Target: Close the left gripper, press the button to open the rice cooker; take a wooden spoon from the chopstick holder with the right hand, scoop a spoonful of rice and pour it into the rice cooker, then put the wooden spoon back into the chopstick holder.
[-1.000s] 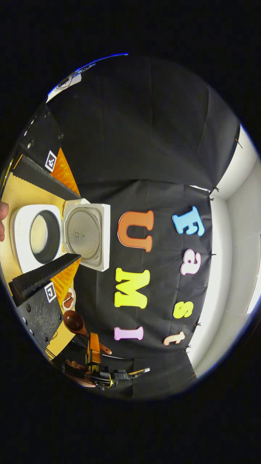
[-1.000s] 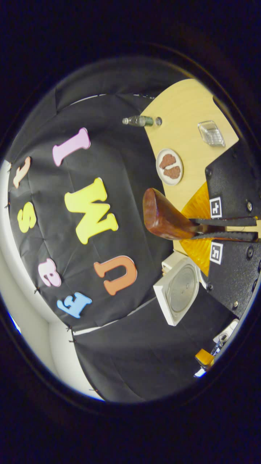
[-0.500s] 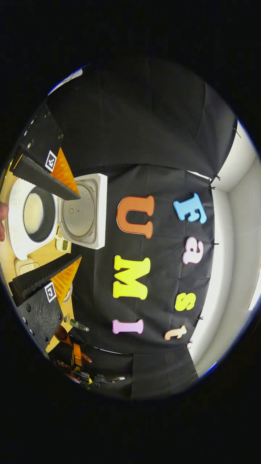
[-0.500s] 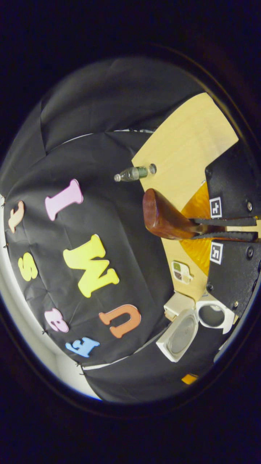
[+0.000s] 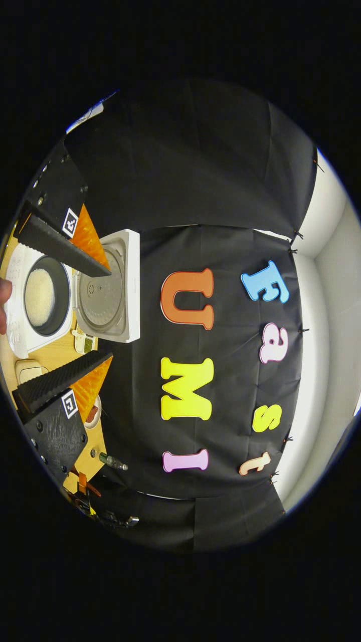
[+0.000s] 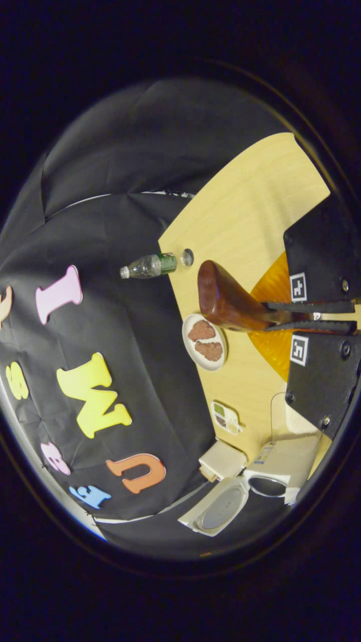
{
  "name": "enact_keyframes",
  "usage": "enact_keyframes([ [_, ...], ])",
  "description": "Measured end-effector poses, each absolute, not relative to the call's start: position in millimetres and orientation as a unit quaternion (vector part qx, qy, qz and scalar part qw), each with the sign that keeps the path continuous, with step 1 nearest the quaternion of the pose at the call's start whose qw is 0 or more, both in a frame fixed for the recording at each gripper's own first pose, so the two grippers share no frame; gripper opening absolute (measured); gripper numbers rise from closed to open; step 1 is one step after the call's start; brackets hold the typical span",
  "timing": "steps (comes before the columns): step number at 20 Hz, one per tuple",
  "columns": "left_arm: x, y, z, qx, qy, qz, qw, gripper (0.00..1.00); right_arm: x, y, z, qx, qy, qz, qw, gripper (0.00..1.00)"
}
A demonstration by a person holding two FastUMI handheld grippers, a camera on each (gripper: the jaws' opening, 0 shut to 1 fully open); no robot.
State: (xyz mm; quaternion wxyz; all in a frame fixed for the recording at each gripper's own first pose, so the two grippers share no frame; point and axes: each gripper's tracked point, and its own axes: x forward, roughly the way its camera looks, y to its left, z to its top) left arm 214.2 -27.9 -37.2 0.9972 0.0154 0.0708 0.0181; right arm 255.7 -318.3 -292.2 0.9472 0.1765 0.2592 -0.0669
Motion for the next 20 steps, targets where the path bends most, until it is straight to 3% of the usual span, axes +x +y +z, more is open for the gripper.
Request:
enact_keyframes([
  [6,215,-30,-42,0.024,0.078,0.029,0.996,0.94,261,-314,-327,0.17,0.27,-0.064,0.945,0.12],
  [11,210,-29,-40,0.026,0.081,0.034,0.996,0.94,262,-313,-321,0.17,0.261,-0.063,0.948,0.2],
  [12,209,-29,-38,0.025,0.078,0.033,0.996,0.94,262,-313,-315,0.162,0.257,-0.062,0.951,0.25],
  [15,209,-28,-33,0.018,0.073,0.029,0.997,0.94,256,-320,-297,0.139,0.244,-0.075,0.957,0.72],
  [17,209,-26,-27,0.012,0.067,0.026,0.997,0.94,249,-329,-283,0.123,0.233,-0.092,0.96,0.89],
  [20,211,-17,-15,0.013,0.053,0.025,0.998,0.94,236,-338,-252,0.108,0.212,-0.111,0.965,0.89],
])
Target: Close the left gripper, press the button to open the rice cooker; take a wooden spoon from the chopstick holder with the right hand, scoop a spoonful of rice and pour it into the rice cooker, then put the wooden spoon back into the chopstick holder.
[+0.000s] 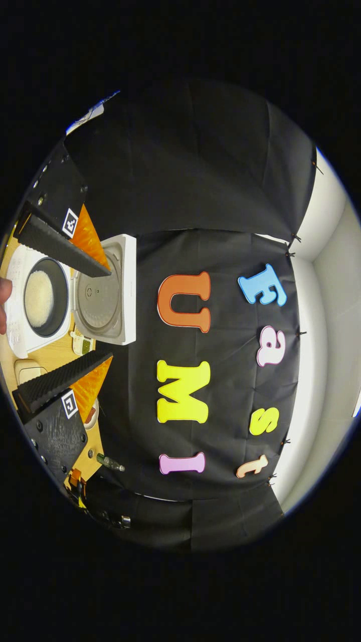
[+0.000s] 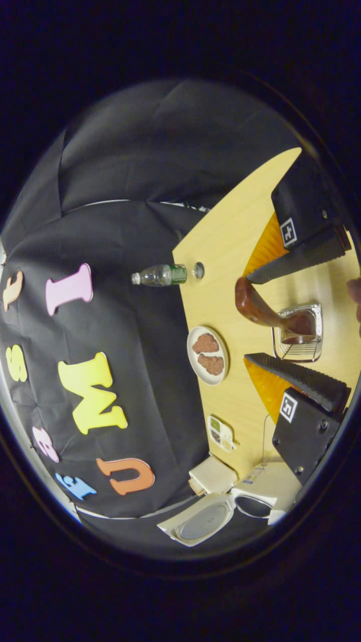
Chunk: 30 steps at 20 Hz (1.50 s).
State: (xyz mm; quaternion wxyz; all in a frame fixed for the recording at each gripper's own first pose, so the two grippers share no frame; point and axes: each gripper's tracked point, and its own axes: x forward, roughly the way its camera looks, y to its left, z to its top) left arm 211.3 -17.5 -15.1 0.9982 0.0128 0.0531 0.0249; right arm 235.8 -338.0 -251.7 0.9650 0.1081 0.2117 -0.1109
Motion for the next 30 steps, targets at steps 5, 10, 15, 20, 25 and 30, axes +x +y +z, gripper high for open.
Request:
enact_keyframes([
  [5,235,16,2,0.01,0.059,0.053,0.997,0.94,208,-337,-182,0.07,0.158,-0.134,0.976,0.92],
  [10,270,34,18,-0.001,0.064,0.058,0.996,0.94,174,-311,-135,0.074,0.12,-0.135,0.981,1.0],
  [15,311,38,13,-0.016,0.094,0.05,0.994,0.94,143,-300,-99,0.057,0.092,-0.143,0.984,1.0],
  [20,359,42,-19,-0.023,0.14,0.048,0.989,0.94,113,-296,-94,0.057,0.088,-0.161,0.981,0.99],
  [25,390,51,-51,-0.023,0.183,0.055,0.981,0.95,85,-312,-110,0.053,0.104,-0.193,0.974,1.0],
  [30,392,52,-67,-0.023,0.218,0.053,0.974,0.96,91,-308,-108,0.081,0.105,-0.195,0.972,1.0],
])
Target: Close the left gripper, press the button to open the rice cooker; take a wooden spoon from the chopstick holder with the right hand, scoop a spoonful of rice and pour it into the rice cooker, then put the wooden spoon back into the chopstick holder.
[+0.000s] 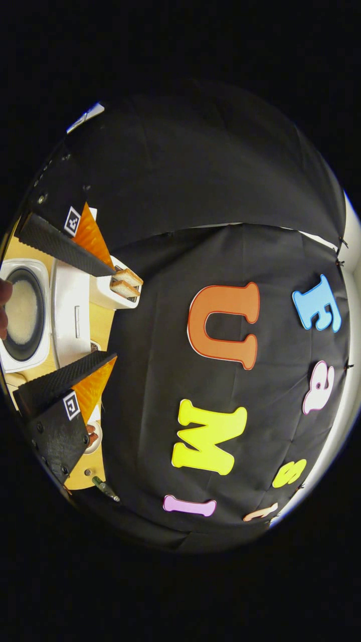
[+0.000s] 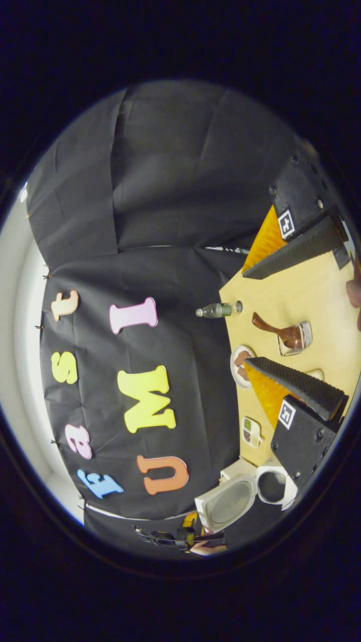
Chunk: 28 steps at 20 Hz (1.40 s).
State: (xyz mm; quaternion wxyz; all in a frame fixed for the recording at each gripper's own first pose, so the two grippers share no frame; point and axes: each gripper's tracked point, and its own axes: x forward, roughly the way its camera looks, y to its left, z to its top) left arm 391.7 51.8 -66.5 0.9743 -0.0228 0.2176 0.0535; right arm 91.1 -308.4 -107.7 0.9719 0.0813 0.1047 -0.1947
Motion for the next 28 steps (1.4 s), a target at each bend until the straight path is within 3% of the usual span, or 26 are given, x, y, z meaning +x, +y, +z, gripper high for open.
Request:
enact_keyframes([
  [11,290,20,-102,-0.044,0.31,0.034,0.949,0.97,131,-228,-116,0.081,0.118,-0.086,0.986,1.0],
  [20,193,-4,-183,-0.08,0.411,0.019,0.908,0.97,134,-203,-135,0.075,0.145,-0.046,0.986,1.0],
  [28,171,-7,-247,-0.103,0.476,0.029,0.873,0.95,143,-195,-139,0.072,0.156,-0.026,0.985,1.0],
])
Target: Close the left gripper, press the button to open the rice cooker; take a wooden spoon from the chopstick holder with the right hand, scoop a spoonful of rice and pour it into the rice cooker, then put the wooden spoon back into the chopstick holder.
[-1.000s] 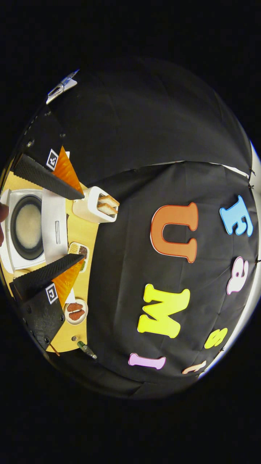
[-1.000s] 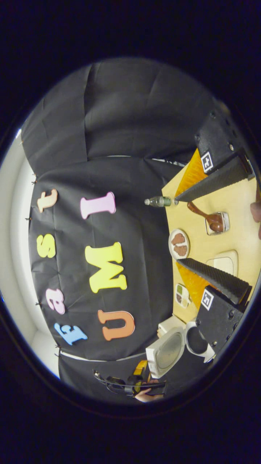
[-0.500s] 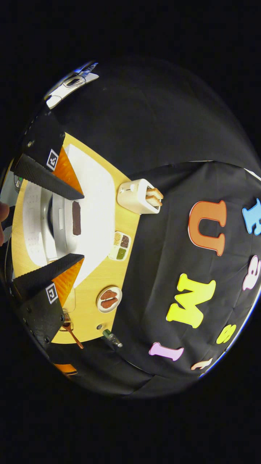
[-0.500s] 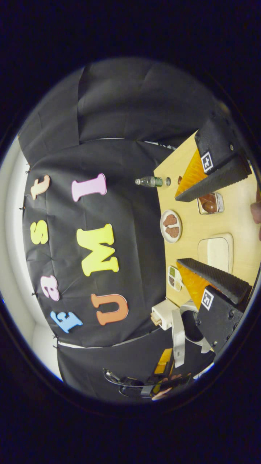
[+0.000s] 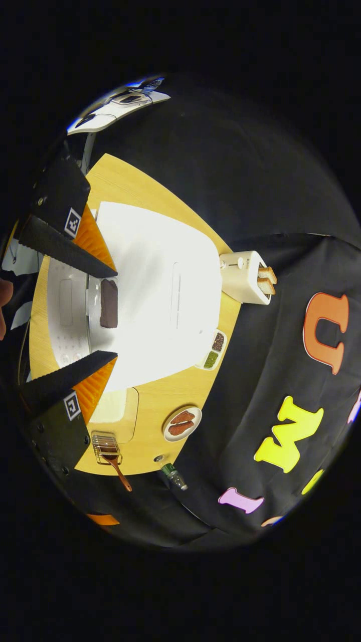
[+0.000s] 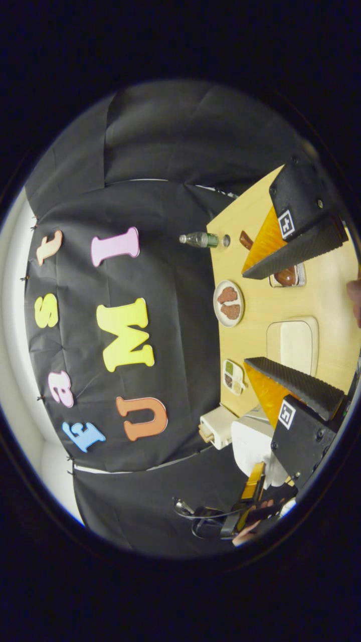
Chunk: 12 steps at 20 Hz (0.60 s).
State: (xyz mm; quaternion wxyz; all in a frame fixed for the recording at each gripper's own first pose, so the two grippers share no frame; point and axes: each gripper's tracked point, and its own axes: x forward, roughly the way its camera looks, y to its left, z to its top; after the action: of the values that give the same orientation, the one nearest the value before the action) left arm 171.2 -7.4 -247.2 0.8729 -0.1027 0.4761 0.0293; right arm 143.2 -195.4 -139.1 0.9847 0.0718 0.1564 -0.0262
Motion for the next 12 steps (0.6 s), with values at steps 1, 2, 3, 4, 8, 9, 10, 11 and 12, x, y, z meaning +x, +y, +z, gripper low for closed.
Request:
enact_keyframes([
  [1,173,-10,-246,-0.101,0.477,0.033,0.873,0.95,146,-196,-138,0.07,0.156,-0.025,0.985,1.0],
  [2,174,-10,-248,-0.1,0.477,0.035,0.872,0.96,148,-195,-138,0.071,0.155,-0.023,0.985,1.0],
  [3,172,-11,-252,-0.101,0.481,0.038,0.87,0.96,150,-194,-138,0.073,0.155,-0.021,0.985,1.0],
  [4,169,-9,-258,-0.104,0.491,0.043,0.864,0.95,152,-193,-140,0.075,0.156,-0.018,0.985,1.0],
  [8,169,-8,-260,-0.104,0.501,0.05,0.858,0.96,164,-186,-146,0.085,0.164,0.003,0.983,1.0],
  [9,170,-7,-261,-0.099,0.501,0.052,0.858,0.97,166,-185,-148,0.087,0.165,0.008,0.982,1.0],
  [10,170,-7,-262,-0.088,0.5,0.055,0.86,0.97,169,-184,-150,0.091,0.166,0.014,0.982,1.0],
  [11,169,-7,-263,-0.069,0.497,0.056,0.863,0.97,172,-182,-153,0.095,0.168,0.019,0.981,0.99],
  [12,167,-7,-265,-0.052,0.495,0.059,0.866,0.97,174,-182,-155,0.1,0.171,0.025,0.98,1.0],
])
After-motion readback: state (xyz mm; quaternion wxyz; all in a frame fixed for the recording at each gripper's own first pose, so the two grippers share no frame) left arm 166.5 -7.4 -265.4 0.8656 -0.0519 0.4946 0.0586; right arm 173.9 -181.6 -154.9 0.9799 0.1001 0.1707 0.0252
